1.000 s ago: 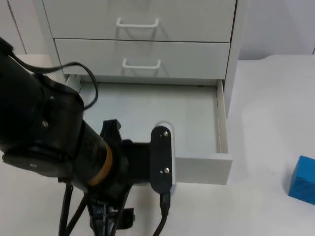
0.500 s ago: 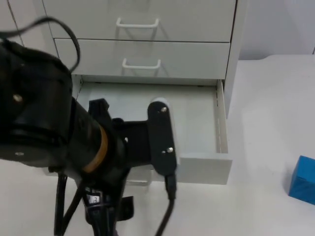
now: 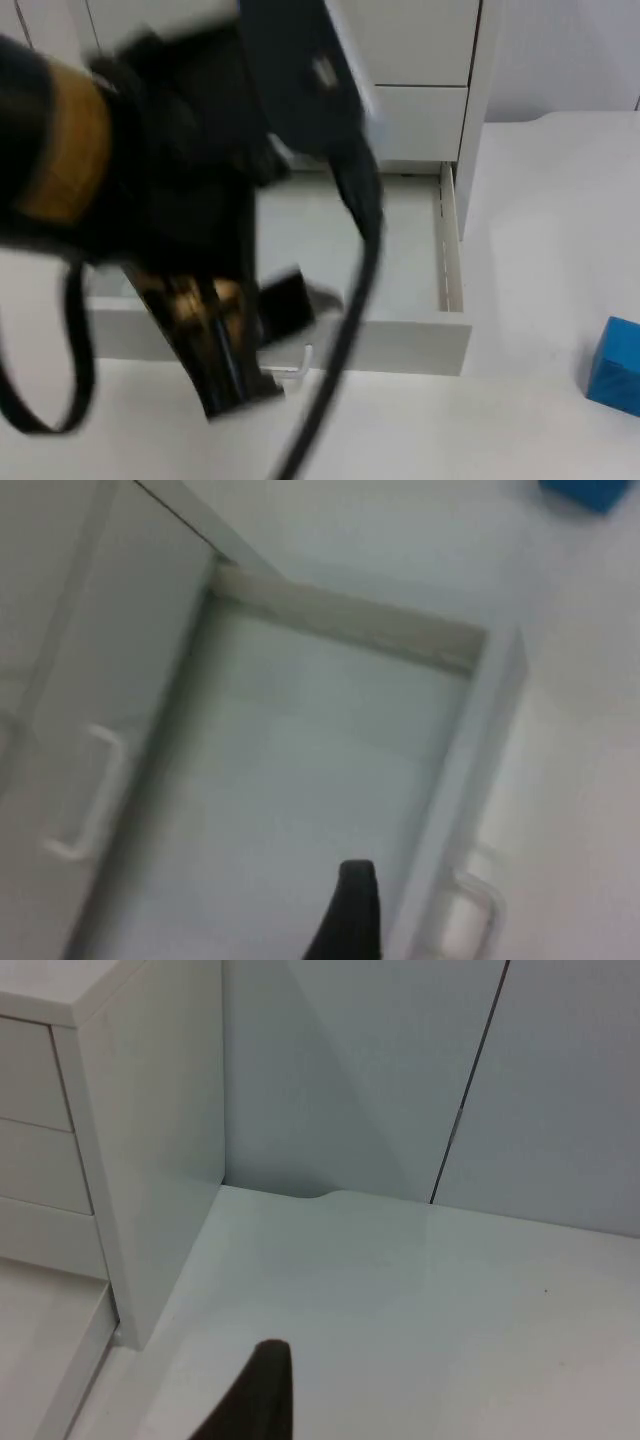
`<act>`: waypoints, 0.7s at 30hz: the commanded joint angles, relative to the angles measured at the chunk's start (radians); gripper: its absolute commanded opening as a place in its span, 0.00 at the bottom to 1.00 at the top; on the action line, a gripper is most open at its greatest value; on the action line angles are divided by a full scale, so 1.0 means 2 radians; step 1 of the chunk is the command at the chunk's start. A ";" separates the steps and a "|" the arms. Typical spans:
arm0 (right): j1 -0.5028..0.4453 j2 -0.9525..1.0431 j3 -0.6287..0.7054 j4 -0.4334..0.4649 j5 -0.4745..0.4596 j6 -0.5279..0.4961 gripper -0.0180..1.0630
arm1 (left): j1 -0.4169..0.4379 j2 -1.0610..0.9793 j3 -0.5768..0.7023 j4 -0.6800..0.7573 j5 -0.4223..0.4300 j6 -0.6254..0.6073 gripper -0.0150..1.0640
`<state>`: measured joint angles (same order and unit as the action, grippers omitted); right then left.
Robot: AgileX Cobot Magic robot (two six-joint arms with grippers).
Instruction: Open the drawer with the left hand, place the block into the drawer with the right hand, then close the drawer with the left hand.
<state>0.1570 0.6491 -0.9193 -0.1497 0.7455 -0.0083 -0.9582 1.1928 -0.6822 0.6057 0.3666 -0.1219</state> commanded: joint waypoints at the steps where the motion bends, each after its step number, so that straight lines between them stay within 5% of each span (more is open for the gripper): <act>1: 0.003 -0.001 -0.004 0.003 -0.004 0.000 0.98 | 0.013 -0.037 0.000 0.007 -0.003 -0.020 0.71; 11: 0.003 -0.001 -0.004 0.003 -0.006 0.000 0.98 | 0.144 -0.168 -0.006 0.054 -0.005 -0.162 0.71; 21: 0.003 -0.001 -0.004 0.023 -0.007 0.000 0.98 | 0.351 -0.199 -0.072 0.055 -0.005 -0.273 0.71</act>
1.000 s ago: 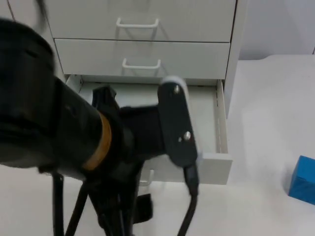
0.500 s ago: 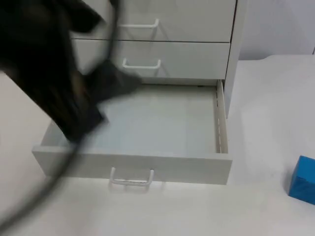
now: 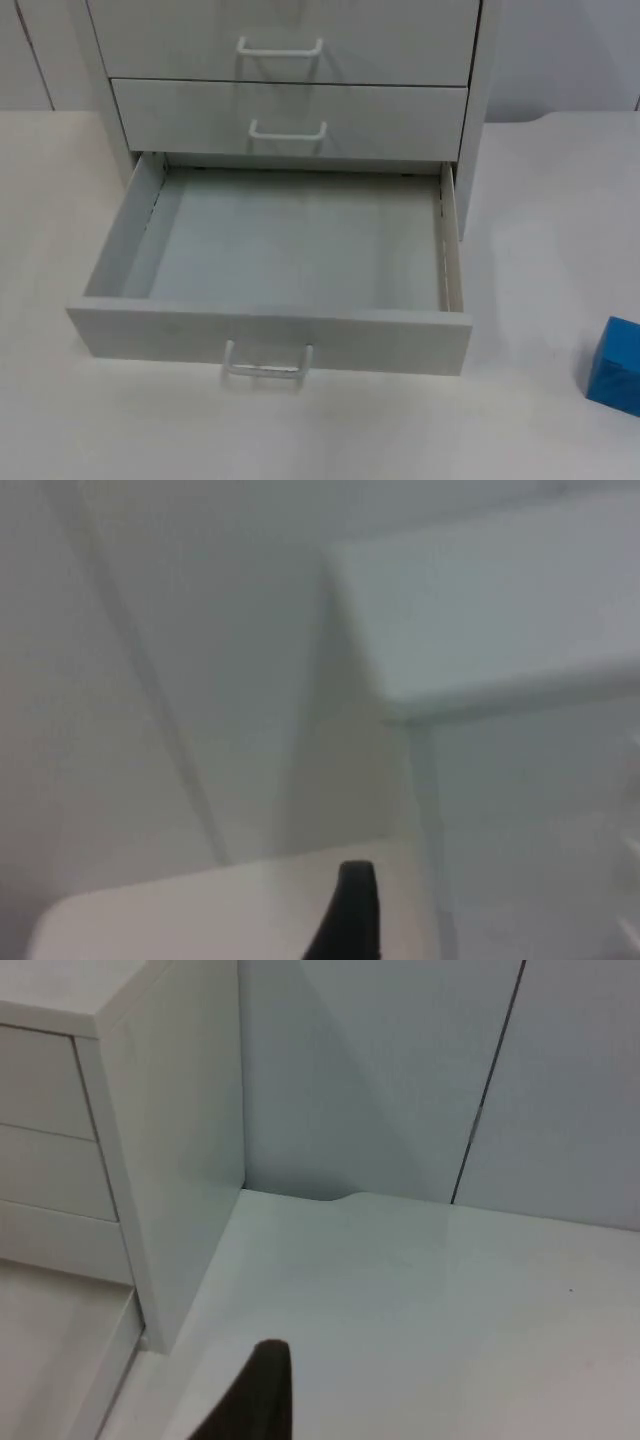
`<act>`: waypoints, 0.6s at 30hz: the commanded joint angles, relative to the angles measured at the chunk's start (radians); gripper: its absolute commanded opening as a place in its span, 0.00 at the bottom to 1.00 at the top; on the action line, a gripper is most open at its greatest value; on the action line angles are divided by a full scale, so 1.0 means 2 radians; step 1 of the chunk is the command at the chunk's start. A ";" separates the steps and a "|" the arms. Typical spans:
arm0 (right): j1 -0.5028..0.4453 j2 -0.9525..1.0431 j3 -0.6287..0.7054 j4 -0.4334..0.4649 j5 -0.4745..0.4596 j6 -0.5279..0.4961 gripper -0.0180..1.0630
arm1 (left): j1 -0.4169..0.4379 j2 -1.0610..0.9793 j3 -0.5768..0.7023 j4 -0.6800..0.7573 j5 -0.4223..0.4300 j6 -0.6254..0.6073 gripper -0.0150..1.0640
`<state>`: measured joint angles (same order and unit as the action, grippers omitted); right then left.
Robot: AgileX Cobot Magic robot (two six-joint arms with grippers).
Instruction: Open the drawer with the left hand, place the block into the drawer with the right hand, then close the drawer with the left hand.
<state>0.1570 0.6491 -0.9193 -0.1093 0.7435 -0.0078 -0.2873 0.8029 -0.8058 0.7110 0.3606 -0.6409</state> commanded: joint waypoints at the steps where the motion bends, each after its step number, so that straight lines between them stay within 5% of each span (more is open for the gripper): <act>1: 0.003 -0.001 -0.004 0.003 -0.006 0.000 0.98 | 0.026 -0.004 -0.015 0.002 -0.002 -0.014 0.71; 9: 0.003 0.006 -0.003 0.003 0.002 0.000 0.98 | 0.148 -0.004 -0.064 0.025 -0.004 -0.011 0.71; 18: 0.003 0.040 -0.002 0.003 0.001 -0.001 0.98 | 0.149 -0.003 -0.064 0.081 0.018 -0.009 0.71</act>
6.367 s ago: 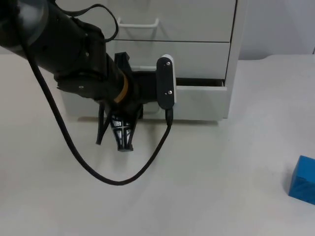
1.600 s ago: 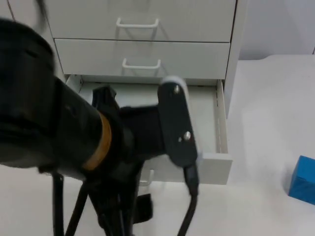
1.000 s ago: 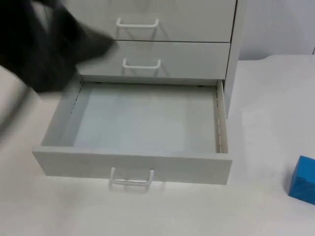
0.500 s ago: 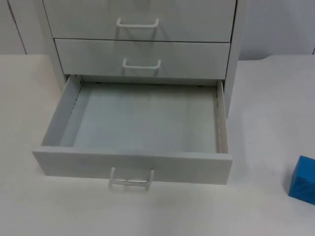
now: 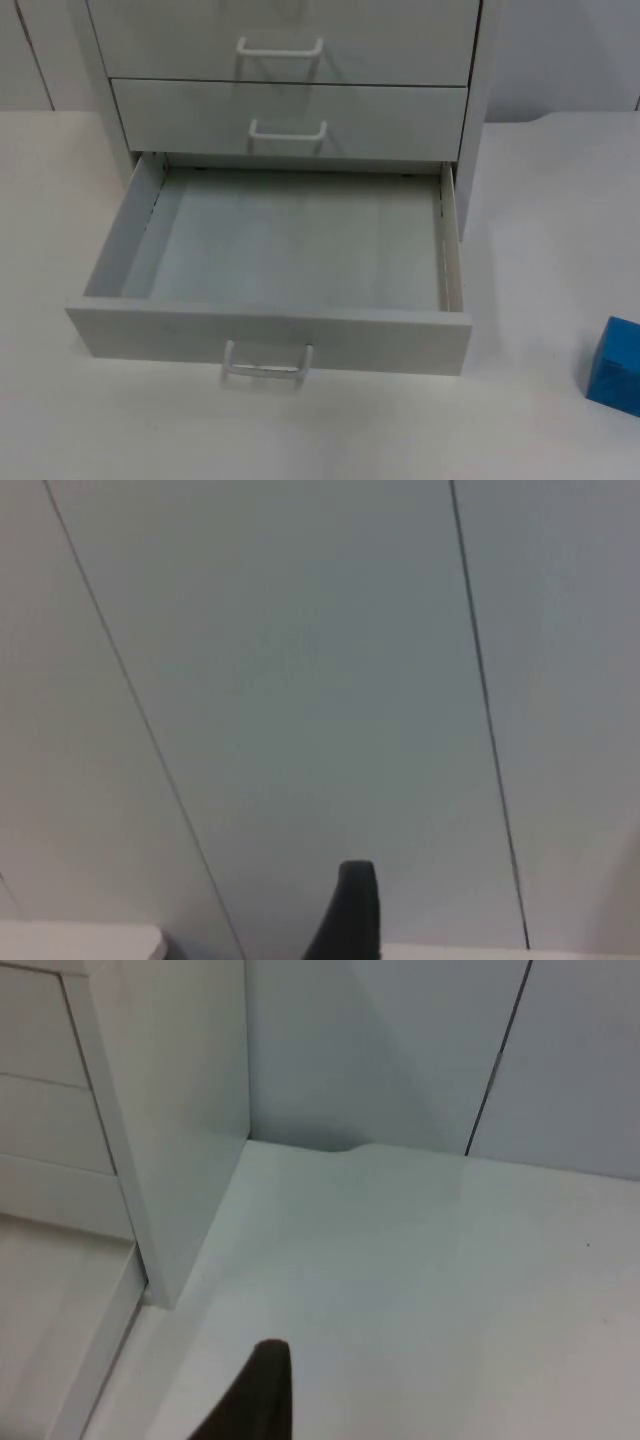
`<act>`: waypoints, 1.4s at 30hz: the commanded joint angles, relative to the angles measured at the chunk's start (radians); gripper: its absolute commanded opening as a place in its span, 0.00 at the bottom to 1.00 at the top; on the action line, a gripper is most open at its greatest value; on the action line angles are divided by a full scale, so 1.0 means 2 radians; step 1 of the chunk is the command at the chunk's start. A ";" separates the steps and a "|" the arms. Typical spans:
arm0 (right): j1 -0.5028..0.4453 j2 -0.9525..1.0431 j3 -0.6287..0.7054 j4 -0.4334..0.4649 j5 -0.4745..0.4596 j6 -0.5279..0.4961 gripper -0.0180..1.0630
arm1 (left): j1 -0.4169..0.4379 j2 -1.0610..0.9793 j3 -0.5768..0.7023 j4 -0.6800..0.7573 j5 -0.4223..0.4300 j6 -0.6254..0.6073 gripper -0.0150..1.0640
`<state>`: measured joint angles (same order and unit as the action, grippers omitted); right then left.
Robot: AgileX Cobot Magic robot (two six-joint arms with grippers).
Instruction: Open the drawer with the left hand, place the block into the drawer with the right hand, then close the drawer with the left hand.
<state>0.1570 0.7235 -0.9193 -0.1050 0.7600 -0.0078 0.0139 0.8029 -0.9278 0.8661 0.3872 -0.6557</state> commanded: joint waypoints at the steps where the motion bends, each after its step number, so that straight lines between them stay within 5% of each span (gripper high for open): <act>1: 0.003 0.009 -0.002 0.002 -0.008 -0.001 0.98 | -0.002 -0.003 -0.003 -0.007 0.012 -0.001 0.71; 8: 0.004 0.046 0.025 0.036 -0.039 -0.001 0.98 | -0.016 -0.003 -0.002 -0.136 0.011 0.093 0.71; 17: 0.003 0.070 0.052 0.045 -0.054 0.000 0.98 | -0.051 -0.003 -0.003 -0.203 0.117 0.114 0.71; 19: 0.003 0.081 0.052 0.047 -0.048 0.004 0.98 | -0.051 0.000 -0.005 -0.238 0.158 0.162 0.71; 25: 0.003 0.124 0.054 0.070 -0.045 0.008 0.98 | -0.051 -0.003 -0.020 -0.322 0.164 0.202 0.71; 30: 0.027 0.167 0.085 0.082 -0.053 0.010 0.98 | -0.051 0.000 -0.022 -0.318 0.182 0.213 0.71; 37: 0.111 0.220 0.120 0.073 -0.122 0.085 0.98 | -0.059 0.027 -0.021 -0.328 0.183 0.218 0.71; 42: 0.123 0.258 0.121 0.013 -0.145 0.162 0.98 | -0.060 0.034 -0.022 -0.364 0.179 0.222 0.71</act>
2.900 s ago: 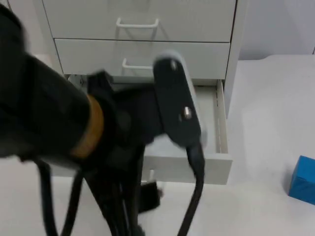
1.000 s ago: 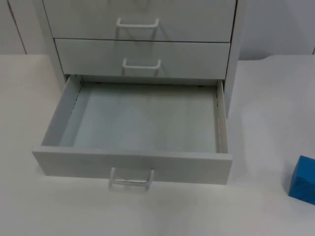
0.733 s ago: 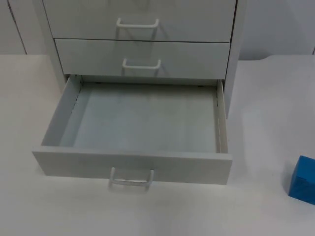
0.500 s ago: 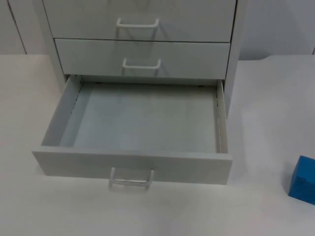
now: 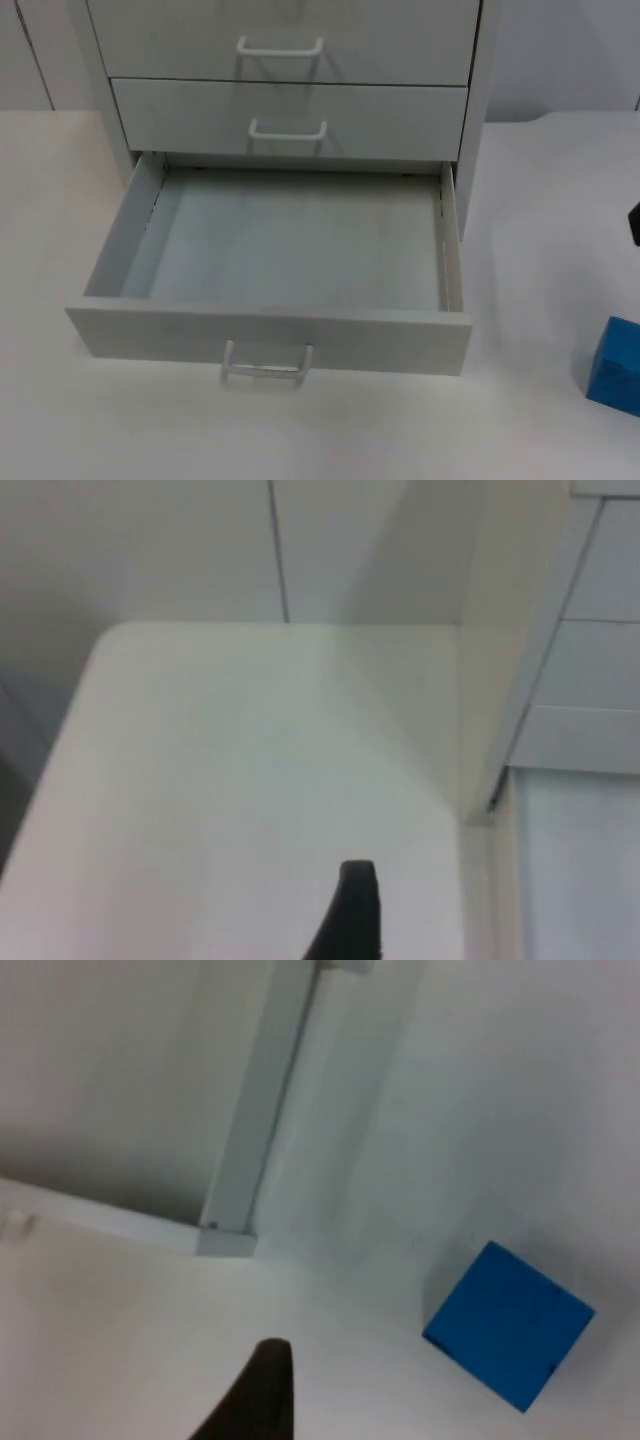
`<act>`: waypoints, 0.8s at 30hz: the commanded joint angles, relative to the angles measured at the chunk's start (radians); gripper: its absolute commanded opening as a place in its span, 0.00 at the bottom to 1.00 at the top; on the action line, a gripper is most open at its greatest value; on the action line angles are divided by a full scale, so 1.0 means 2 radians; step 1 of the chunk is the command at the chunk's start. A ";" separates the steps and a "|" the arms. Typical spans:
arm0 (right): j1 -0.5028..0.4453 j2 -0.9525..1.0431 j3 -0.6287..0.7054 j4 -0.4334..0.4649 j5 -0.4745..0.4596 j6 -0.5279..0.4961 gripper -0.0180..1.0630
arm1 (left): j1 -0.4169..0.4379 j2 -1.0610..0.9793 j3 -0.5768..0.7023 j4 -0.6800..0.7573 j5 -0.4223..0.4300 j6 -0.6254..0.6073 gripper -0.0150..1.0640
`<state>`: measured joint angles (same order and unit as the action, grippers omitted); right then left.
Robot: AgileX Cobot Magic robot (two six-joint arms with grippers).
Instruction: Open the drawer with the left hand, place the block into the drawer with the right hand, then close the drawer with the left hand.
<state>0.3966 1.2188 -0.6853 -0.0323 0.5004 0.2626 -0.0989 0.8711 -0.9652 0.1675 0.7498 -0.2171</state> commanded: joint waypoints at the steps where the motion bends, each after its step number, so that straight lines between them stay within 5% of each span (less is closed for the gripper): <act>1: 0.003 0.021 0.004 -0.035 -0.020 0.040 0.98 | -0.003 0.000 -0.004 -0.028 -0.005 0.003 0.71; 15: 0.003 0.114 0.004 -0.036 -0.064 0.095 0.98 | -0.002 0.000 -0.009 -0.022 -0.011 -0.008 0.68; 24: 0.005 0.212 0.004 -0.020 -0.101 0.120 0.98 | -0.050 -0.002 -0.009 0.108 0.016 -0.083 0.75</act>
<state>0.3975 1.6028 -0.6853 -0.0740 0.3199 0.4842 -0.1682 0.8731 -0.9762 0.3134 0.7672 -0.3498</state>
